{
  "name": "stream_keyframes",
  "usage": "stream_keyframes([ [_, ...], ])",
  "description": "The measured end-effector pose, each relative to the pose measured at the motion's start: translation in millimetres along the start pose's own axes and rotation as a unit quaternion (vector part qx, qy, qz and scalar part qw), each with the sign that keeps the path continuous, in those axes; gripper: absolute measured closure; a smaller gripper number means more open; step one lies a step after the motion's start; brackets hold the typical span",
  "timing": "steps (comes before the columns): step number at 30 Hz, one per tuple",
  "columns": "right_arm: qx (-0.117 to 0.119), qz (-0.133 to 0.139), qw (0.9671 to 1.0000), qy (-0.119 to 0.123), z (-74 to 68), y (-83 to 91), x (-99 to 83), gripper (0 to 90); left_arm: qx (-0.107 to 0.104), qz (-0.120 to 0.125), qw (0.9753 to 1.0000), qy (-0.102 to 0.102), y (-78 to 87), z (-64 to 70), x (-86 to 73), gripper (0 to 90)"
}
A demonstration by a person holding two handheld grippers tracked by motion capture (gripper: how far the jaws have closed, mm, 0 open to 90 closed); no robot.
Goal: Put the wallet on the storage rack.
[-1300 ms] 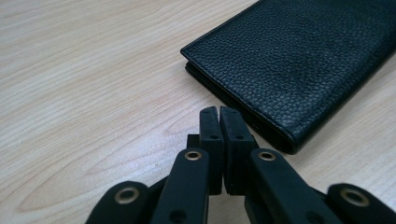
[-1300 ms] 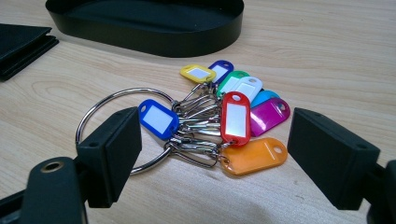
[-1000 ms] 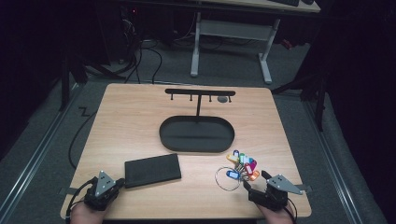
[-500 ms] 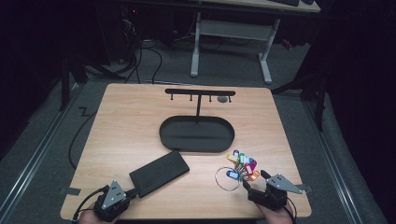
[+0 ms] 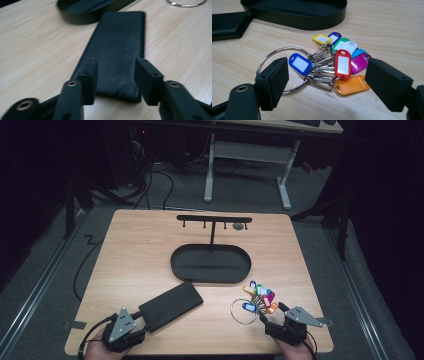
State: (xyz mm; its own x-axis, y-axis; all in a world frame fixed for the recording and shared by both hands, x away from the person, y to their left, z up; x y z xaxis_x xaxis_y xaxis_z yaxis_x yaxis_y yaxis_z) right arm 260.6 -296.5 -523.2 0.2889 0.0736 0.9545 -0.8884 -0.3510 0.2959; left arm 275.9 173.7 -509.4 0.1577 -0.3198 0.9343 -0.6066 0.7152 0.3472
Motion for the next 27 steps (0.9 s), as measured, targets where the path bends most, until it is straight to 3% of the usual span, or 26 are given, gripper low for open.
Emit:
stream_keyframes([
  [7,-0.001,0.001,1.0000,-0.002,1.5,1.8,-0.5,19.7,-0.028,-0.026,0.9988,-0.031,-34.0,4.9,6.2,50.6],
  [9,-0.003,0.002,1.0000,-0.003,2.5,2.3,-1.1,19.7,-0.028,-0.030,0.9980,-0.049,-38.4,8.9,5.0,53.5],
  [12,-0.004,-0.002,1.0000,-0.005,3.7,2.4,-2.4,19.7,-0.025,-0.050,0.9965,-0.062,-45.7,15.0,2.6,49.5],
  [14,-0.005,-0.005,1.0000,-0.006,4.1,1.4,-2.7,19.7,-0.015,-0.068,0.9933,-0.092,-51.3,20.6,-1.0,46.9],
  [15,-0.005,-0.005,1.0000,-0.005,3.8,0.9,-2.7,19.7,-0.003,-0.065,0.9896,-0.128,-52.2,24.2,-3.0,46.1],
  [16,-0.006,-0.005,1.0000,-0.005,3.3,0.5,-2.6,19.7,0.009,-0.070,0.9838,-0.165,-53.3,29.4,-6.4,46.8],
  [17,-0.005,-0.006,1.0000,-0.005,2.4,0.3,-2.5,19.7,0.017,-0.066,0.9813,-0.180,-52.8,31.3,-7.7,48.3],
  [18,-0.003,-0.006,1.0000,-0.003,1.7,0.3,-2.4,19.6,0.025,-0.065,0.9802,-0.185,-52.4,31.9,-9.0,51.0],
  [20,-0.002,-0.006,1.0000,0.000,-0.4,1.1,-1.9,19.7,0.028,-0.056,0.9822,-0.177,-51.2,31.2,-11.4,53.1],
  [25,-0.003,-0.006,1.0000,-0.004,1.0,1.2,-2.3,19.7,0.029,-0.056,0.9787,-0.195,-50.3,32.8,-12.7,58.6],
  [27,-0.003,-0.005,1.0000,-0.004,1.6,1.3,-2.2,19.6,0.029,-0.055,0.9787,-0.195,-50.0,33.2,-12.5,61.2],
])
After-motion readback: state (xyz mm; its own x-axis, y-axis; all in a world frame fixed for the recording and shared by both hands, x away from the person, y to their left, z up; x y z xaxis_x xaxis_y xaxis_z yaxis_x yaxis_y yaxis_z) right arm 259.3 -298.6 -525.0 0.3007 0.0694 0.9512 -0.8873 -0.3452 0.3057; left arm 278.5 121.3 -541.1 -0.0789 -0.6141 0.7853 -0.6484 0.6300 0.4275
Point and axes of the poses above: each handheld gripper's, and its own axes: y roughly backward along the jaws, x roughly out of its top, z roughly to its right, the point moved 1 cm from there along -y, roughly forward along the jaws, and after that the axes turned 13 degrees about z, right-handed, at the moved point
